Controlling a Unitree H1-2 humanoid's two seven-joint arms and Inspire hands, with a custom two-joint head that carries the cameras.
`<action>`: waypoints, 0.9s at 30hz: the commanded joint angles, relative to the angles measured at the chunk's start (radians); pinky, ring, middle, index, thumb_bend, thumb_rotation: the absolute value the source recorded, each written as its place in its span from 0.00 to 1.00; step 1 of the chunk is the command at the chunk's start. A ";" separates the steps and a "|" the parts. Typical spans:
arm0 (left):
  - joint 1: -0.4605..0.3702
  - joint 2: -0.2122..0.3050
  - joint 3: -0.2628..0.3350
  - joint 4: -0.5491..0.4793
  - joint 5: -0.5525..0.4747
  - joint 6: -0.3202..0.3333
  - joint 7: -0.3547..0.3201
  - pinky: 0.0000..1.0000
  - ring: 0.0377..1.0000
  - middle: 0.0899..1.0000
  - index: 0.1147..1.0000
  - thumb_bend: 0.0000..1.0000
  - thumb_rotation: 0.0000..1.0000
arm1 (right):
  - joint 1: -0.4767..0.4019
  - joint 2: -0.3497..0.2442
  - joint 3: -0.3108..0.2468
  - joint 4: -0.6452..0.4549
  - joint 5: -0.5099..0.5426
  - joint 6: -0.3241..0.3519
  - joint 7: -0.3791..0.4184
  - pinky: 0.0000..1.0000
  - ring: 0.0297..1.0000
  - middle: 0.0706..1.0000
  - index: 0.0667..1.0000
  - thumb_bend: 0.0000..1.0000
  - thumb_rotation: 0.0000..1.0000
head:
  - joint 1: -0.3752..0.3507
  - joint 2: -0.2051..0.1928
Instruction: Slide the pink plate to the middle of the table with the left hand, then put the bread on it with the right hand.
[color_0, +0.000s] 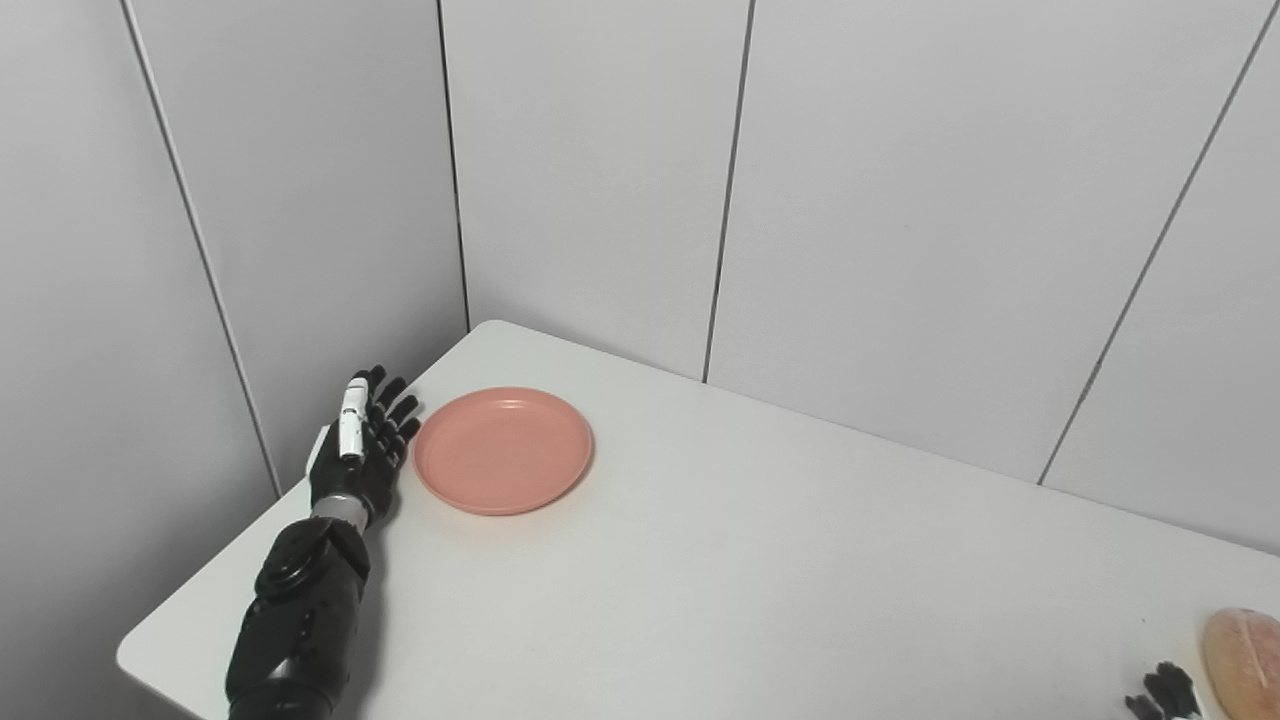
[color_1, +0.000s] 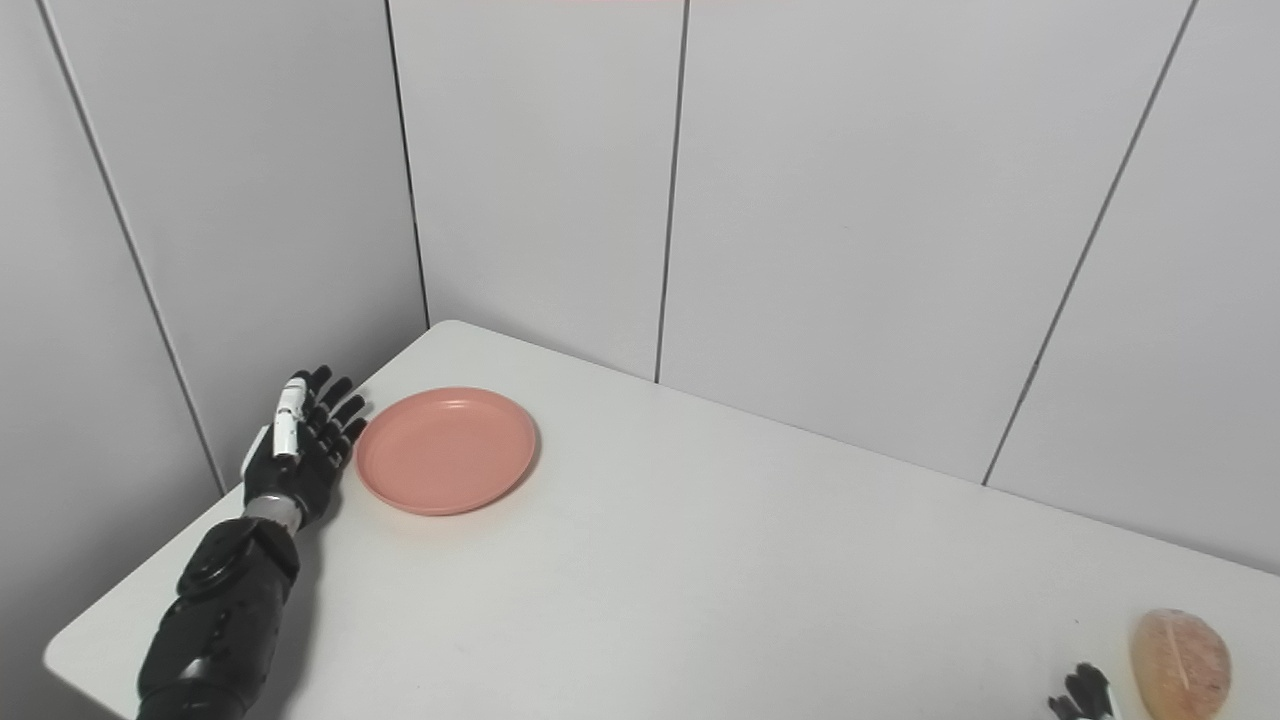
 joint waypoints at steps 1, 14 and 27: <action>-0.018 -0.007 -0.012 0.022 -0.005 0.012 -0.010 0.99 0.96 0.96 0.95 0.26 1.00 | 0.028 -0.003 -0.010 -0.002 -0.006 0.036 -0.012 0.95 0.95 0.96 0.95 0.25 1.00 | -0.002 0.001; -0.107 -0.037 -0.031 0.190 -0.023 -0.017 -0.052 0.98 0.95 0.96 0.95 0.26 1.00 | 0.027 -0.014 0.001 -0.006 0.021 0.032 0.017 0.97 0.96 0.96 0.96 0.20 1.00 | -0.019 0.008; -0.149 -0.057 -0.117 0.268 0.032 -0.043 -0.066 0.78 0.78 0.77 0.76 0.28 1.00 | 0.033 -0.009 0.010 -0.020 0.024 0.019 0.028 0.96 0.96 0.96 0.96 0.23 1.00 | -0.049 0.028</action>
